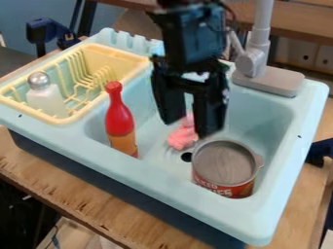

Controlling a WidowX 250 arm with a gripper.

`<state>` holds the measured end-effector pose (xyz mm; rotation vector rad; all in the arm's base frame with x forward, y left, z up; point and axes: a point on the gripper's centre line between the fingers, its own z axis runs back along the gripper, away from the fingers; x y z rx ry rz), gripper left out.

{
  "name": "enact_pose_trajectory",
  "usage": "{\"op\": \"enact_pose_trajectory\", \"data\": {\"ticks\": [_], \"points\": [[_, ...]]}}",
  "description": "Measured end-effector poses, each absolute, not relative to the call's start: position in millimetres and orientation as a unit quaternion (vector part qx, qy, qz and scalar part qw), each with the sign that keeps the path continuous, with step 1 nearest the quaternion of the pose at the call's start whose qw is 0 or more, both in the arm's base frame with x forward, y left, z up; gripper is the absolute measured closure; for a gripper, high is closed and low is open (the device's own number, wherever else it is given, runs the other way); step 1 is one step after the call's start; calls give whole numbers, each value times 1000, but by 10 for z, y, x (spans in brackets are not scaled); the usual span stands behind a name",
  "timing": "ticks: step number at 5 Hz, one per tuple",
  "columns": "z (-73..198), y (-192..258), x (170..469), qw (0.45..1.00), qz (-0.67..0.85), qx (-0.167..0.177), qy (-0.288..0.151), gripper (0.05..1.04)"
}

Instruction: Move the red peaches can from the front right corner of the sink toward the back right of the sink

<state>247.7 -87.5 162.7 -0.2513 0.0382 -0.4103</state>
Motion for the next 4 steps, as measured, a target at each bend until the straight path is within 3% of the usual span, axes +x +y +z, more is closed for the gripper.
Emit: {"op": "enact_pose_trajectory", "data": {"ticks": [1,4], "points": [[1601,-952,2347,972,-191,-124,55,83],[1294,-1082,2281,967,-186,-132,109,83]]}}
